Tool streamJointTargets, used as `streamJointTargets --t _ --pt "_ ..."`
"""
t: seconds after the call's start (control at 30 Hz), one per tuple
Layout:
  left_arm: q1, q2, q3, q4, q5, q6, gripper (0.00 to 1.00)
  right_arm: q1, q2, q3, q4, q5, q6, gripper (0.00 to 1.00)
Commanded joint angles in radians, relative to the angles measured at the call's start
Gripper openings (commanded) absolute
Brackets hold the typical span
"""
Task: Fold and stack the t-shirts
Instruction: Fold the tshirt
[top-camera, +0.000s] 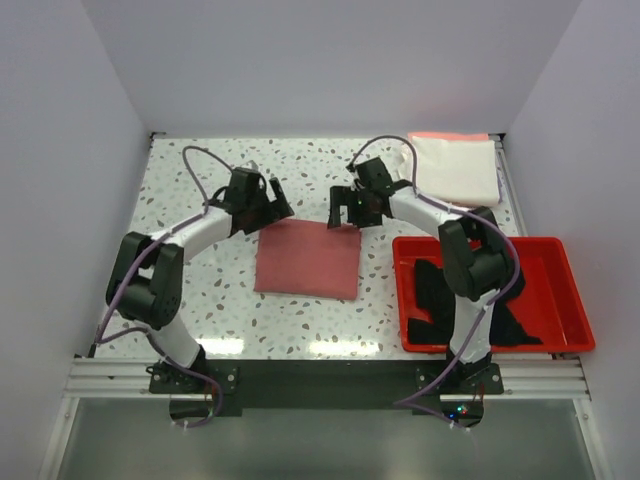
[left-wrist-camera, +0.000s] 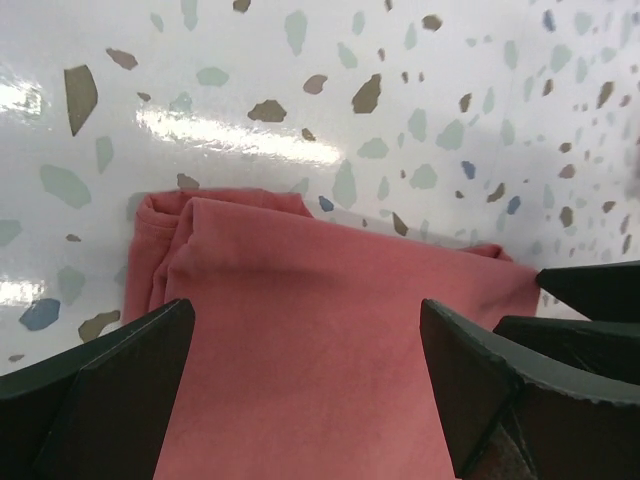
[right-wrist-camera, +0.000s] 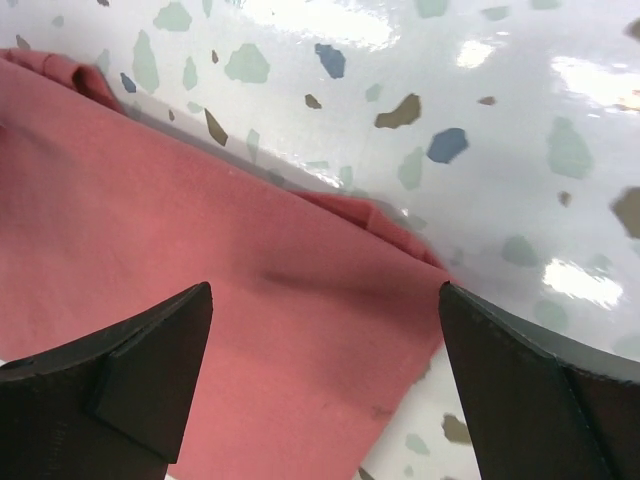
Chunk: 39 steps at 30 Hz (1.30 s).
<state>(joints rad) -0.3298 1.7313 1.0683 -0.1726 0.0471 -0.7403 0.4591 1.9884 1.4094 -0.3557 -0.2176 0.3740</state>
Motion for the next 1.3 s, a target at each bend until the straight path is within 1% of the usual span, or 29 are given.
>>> streamJointTargets --t 0.0,0.07,0.13,0.17,0.2,0.27,0.33,0.37,0.4,0.43,0.5,0.57,0.67,0.77,0.9,0.93,1.1,1.23,1.27 --pt "0.005 -0.148 0.016 -0.016 -0.044 0.004 1.0 0.004 -0.166 0.027 -0.035 0.127 -0.035 0.99" --pt "0.0 -0.197 0.001 -0.031 -0.044 0.001 1.0 0.015 -0.23 0.001 -0.031 0.184 -0.027 0.99" --pt "0.0 -0.286 -0.042 -0.034 -0.068 -0.007 1.0 0.024 -0.318 -0.056 -0.029 0.213 -0.02 0.99" --pt "0.0 -0.35 -0.057 -0.048 -0.078 -0.01 1.0 0.023 -0.345 -0.102 -0.028 0.213 0.0 0.99" --pt "0.0 -0.383 -0.086 -0.059 -0.102 -0.011 1.0 0.023 -0.396 -0.127 -0.025 0.212 0.012 0.99" --pt "0.0 -0.48 -0.116 -0.102 -0.133 -0.025 1.0 0.026 -0.439 -0.203 -0.017 0.192 0.045 0.99" --pt "0.0 -0.542 -0.154 -0.158 -0.185 -0.042 1.0 0.038 -0.499 -0.254 0.0 0.176 0.063 0.99" --pt "0.0 -0.602 -0.168 -0.181 -0.208 -0.054 1.0 0.049 -0.517 -0.297 0.003 0.182 0.069 0.99" --pt "0.0 -0.63 -0.18 -0.203 -0.245 -0.066 1.0 0.064 -0.533 -0.315 0.001 0.204 0.077 0.99" --pt "0.001 -0.657 -0.207 -0.249 -0.262 -0.089 1.0 0.102 -0.551 -0.328 -0.008 0.214 0.083 0.99" --pt "0.002 -0.731 -0.238 -0.304 -0.28 -0.119 1.0 0.136 -0.556 -0.36 -0.022 0.276 0.089 0.99" --pt "0.002 -0.804 -0.269 -0.355 -0.28 -0.148 1.0 0.173 -0.554 -0.398 -0.026 0.335 0.115 0.99" --pt "0.002 -0.889 -0.323 -0.402 -0.317 -0.174 1.0 0.185 -0.528 -0.443 -0.002 0.362 0.157 0.99" --pt "0.002 -0.932 -0.347 -0.458 -0.337 -0.191 1.0 0.187 -0.485 -0.44 0.004 0.399 0.17 0.99" --pt "0.002 -0.943 -0.343 -0.485 -0.306 -0.182 1.0 0.188 -0.383 -0.403 0.021 0.382 0.169 0.99" --pt "0.002 -0.946 -0.341 -0.495 -0.308 -0.179 1.0 0.19 -0.372 -0.397 0.029 0.357 0.169 0.99" --pt "0.0 -0.937 -0.341 -0.489 -0.306 -0.177 1.0 0.193 -0.31 -0.382 0.05 0.351 0.161 0.99" --pt "0.002 -0.921 -0.341 -0.484 -0.302 -0.171 1.0 0.191 -0.267 -0.383 0.08 0.325 0.161 0.94" --pt "0.002 -0.917 -0.341 -0.481 -0.3 -0.172 1.0 0.193 -0.255 -0.386 0.084 0.32 0.163 0.91"
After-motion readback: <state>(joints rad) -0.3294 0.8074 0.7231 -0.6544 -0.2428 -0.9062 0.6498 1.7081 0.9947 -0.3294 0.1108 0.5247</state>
